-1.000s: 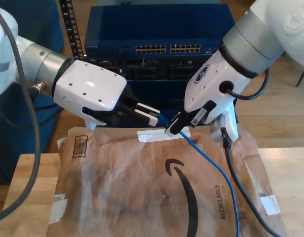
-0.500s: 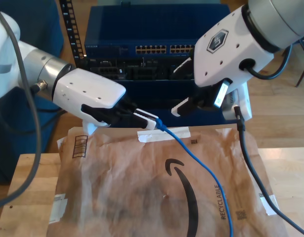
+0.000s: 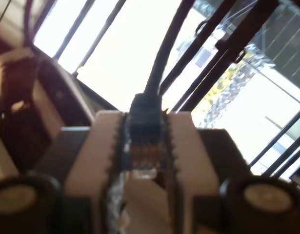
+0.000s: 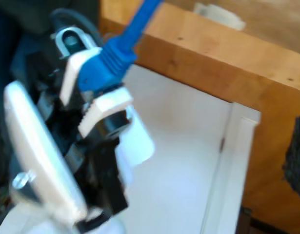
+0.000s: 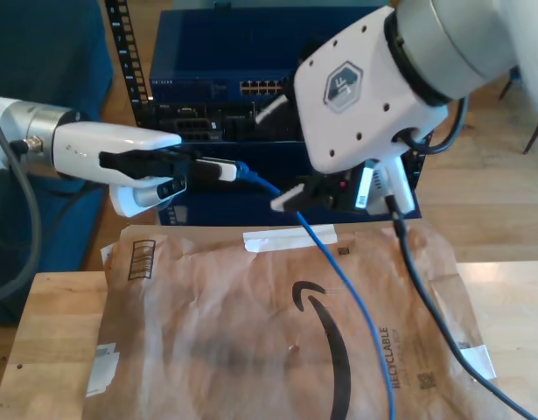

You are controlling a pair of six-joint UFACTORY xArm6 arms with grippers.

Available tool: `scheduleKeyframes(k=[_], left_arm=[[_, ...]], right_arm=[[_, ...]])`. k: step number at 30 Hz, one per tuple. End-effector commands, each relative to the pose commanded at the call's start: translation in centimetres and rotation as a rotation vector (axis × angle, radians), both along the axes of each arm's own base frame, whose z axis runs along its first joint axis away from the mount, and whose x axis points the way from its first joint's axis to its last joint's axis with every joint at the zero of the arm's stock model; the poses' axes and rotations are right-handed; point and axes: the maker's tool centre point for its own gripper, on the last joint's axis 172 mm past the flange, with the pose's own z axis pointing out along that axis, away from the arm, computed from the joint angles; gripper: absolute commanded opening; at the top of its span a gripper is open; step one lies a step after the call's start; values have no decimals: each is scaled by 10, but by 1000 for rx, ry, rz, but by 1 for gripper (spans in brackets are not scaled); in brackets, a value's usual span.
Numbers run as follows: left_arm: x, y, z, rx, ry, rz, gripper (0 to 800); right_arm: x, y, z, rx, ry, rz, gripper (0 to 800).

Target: Grab the cable and plug it in

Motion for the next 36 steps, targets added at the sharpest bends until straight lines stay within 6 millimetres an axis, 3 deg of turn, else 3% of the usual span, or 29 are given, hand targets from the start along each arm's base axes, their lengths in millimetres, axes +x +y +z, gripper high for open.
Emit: scheduleKeyframes(k=[5, 10, 13, 19, 22, 24, 30, 36], left_arm=[[5, 6, 6, -37, 19, 18, 2], [5, 12, 9, -65, 64, 14, 2], [2, 12, 12, -81, 85, 4, 2], [-4, 12, 22, -124, 92, -20, 2], [-11, 17, 26, -179, 121, -64, 2], [-12, 19, 25, -192, 133, -76, 2], [-17, 20, 29, -211, 128, -93, 2], [-15, 21, 39, -264, 120, -81, 2]], right_arm=[[4, 6, 16, 29, -117, -4, 793], [-11, 20, 20, 41, -190, 43, 793], [-16, 15, 21, 49, -258, 43, 793], [-16, 0, 3, 46, -339, 11, 792], [-22, 12, 1, 49, -382, 41, 792], [-26, 24, 12, 73, -418, 51, 791], [-16, 32, 26, 108, -492, 13, 778], [-23, 43, 18, 110, -487, 37, 778]])
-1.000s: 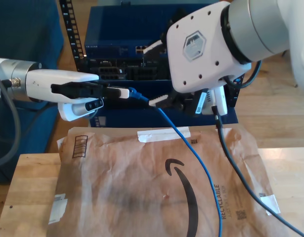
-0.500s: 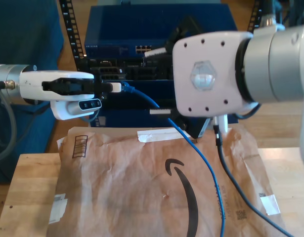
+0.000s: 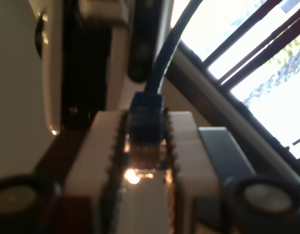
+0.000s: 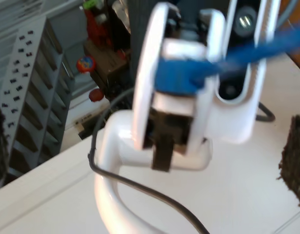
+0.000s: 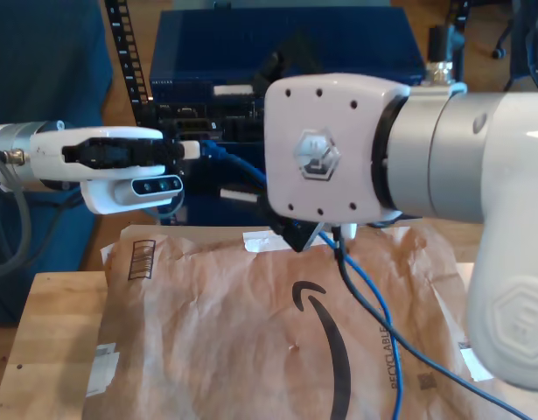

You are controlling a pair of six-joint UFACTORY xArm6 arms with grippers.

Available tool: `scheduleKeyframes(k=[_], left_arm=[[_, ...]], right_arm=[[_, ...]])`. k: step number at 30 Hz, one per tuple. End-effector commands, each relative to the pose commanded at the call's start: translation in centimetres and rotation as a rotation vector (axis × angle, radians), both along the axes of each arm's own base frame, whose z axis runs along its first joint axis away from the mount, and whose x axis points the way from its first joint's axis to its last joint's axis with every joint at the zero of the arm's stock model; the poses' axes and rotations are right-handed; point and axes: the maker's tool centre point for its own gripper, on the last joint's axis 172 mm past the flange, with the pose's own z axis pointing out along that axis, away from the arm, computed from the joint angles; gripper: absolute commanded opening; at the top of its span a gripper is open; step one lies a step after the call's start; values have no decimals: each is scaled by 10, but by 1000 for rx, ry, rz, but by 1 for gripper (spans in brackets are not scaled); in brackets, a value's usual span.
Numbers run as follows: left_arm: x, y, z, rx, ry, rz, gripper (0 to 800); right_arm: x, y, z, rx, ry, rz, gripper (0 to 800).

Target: Grab the cable and plug it in

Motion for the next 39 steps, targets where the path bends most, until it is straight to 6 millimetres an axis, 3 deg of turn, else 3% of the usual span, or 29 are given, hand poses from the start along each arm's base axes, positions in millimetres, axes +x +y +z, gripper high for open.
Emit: scheduleKeyframes(k=[5, 17, 26, 34, 39], left_arm=[[-4, 1, 3, -19, -20, -5, 2], [-11, 2, 7, -75, -90, -4, 2], [-13, 3, 15, -105, -116, 0, 2], [-14, 4, 16, -111, -116, -3, 5], [-15, 4, 17, -114, -117, -7, 5]], right_arm=[[2, -2, 1, 8, -10, -11, 762], [4, -2, 5, 23, -12, -22, 541], [3, -1, 5, 23, -11, -19, 475], [-3, 5, 4, 24, -8, -1, 326], [-3, 5, 2, 23, -6, -2, 304]])
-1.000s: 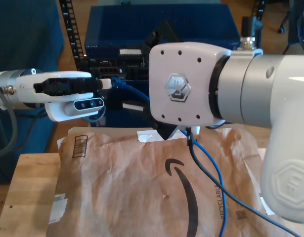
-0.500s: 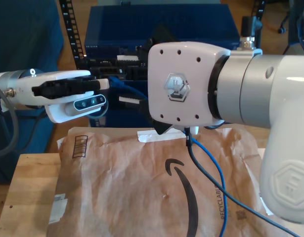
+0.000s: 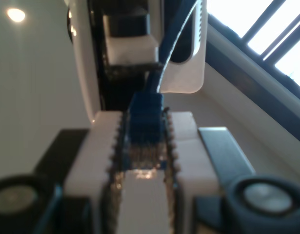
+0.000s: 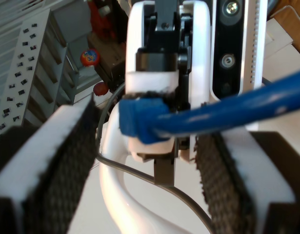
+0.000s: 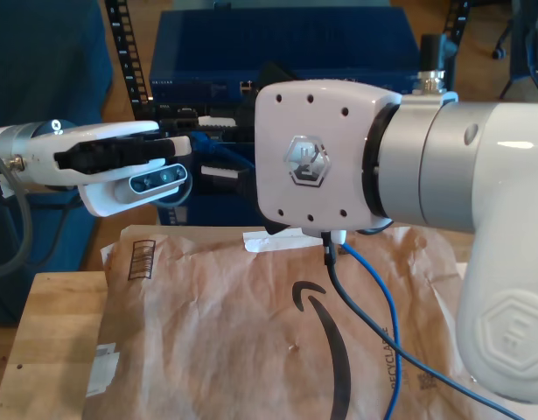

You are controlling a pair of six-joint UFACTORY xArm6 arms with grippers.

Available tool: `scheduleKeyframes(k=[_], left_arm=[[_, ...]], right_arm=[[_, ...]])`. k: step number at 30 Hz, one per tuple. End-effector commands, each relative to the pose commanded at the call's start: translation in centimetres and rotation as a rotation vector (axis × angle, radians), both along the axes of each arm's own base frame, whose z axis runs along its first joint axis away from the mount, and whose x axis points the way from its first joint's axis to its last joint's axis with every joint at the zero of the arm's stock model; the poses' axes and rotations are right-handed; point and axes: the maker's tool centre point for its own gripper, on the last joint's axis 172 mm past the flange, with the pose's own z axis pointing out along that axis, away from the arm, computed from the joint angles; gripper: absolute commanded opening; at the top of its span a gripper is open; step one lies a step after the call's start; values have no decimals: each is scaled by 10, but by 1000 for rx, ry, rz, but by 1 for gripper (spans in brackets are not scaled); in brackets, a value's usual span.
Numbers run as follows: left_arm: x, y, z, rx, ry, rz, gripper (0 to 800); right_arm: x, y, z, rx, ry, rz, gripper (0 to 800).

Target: Grab the cable and plug it in

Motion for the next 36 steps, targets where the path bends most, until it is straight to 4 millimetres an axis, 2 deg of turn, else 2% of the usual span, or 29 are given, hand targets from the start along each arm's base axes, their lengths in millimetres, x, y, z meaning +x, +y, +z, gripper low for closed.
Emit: scheduleKeyframes(k=[13, 19, 22, 23, 24, 25, 27, 29, 32, 34, 36], left_arm=[[-1, -1, 1, 0, -2, -3, 5], [-1, -1, 1, -1, 0, -3, 7], [-4, -2, 1, -2, 6, -15, 39], [-7, -1, 3, -6, 12, -30, 106], [-10, 0, 5, -12, 20, -48, 254], [-15, 2, 9, -15, 39, -75, 324], [-17, 3, 11, -3, 78, -104, 374], [-18, 3, 11, 1, 82, -107, 498], [-16, 3, 12, 8, 81, -104, 611], [-15, 3, 14, 14, 75, -102, 722], [-14, 1, 15, 34, 67, -88, 760]], right_arm=[[2, 2, -6, -7, 11, -1, 239], [3, 0, -2, 2, 2, -9, 141], [5, -2, 1, 15, -2, -22, 45], [6, -2, 0, 28, 12, -33, 22], [6, -3, -3, 36, 30, -41, 4], [6, -3, -3, 41, 35, -45, 3], [6, -3, -3, 41, 35, -45, 3], [6, -3, -3, 41, 35, -45, 3], [6, -3, -3, 42, 36, -45, 3], [6, -3, -3, 43, 37, -45, 2], [6, -3, -1, 45, 35, -47, 2]])
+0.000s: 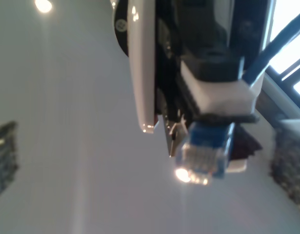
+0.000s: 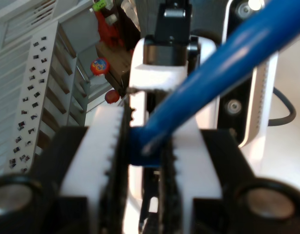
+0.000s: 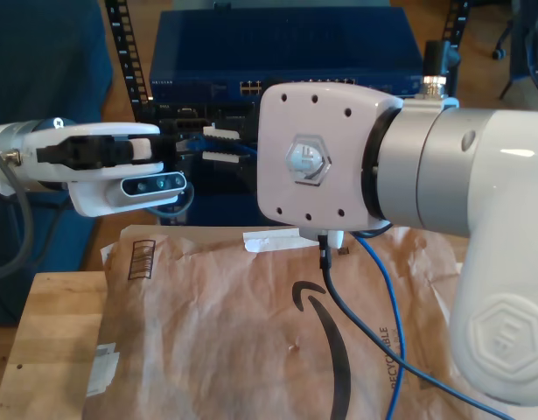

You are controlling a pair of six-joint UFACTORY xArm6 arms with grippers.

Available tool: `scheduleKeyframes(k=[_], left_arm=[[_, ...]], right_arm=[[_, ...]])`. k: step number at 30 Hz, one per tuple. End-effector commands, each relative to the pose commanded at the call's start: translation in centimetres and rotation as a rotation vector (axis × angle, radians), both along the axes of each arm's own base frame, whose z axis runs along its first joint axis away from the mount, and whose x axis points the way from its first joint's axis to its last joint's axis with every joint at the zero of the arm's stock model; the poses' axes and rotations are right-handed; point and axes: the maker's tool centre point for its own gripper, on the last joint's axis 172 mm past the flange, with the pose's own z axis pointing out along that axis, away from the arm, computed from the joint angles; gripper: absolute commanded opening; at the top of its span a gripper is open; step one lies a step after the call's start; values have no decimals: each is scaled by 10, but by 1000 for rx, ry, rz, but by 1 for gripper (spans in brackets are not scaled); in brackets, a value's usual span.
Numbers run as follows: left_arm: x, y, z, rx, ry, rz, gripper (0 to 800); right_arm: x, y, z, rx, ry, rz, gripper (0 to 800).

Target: Grab the cable and plug it in

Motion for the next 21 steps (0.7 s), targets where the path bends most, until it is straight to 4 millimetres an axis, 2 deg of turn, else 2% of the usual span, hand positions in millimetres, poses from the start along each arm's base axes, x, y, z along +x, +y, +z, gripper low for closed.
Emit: scheduleKeyframes(k=[1, 3, 6, 8, 11, 14, 18, 21], left_arm=[[4, -2, -2, 17, -1, 20, 786], [21, 0, -12, 65, -1, 98, 790], [44, 16, -27, 136, 2, 218, 790], [47, 22, -41, 217, -3, 248, 790], [54, 34, -60, 339, -25, 309, 791], [54, 52, -69, 453, -71, 310, 792], [50, 81, -95, 633, -126, 300, 793], [38, 99, -113, 738, -211, 261, 797]], right_arm=[[0, 0, 1, 2, 0, 0, 2], [2, -1, 3, 4, -2, -5, 2], [4, -2, 2, 7, 6, -12, 2], [9, -6, 3, 26, 31, -37, 2], [25, -23, -6, 18, 57, -87, 2], [34, -36, -16, -5, 107, -106, 2], [46, -64, -28, -22, 224, -153, 2], [65, -106, -54, -58, 335, -225, 1]])
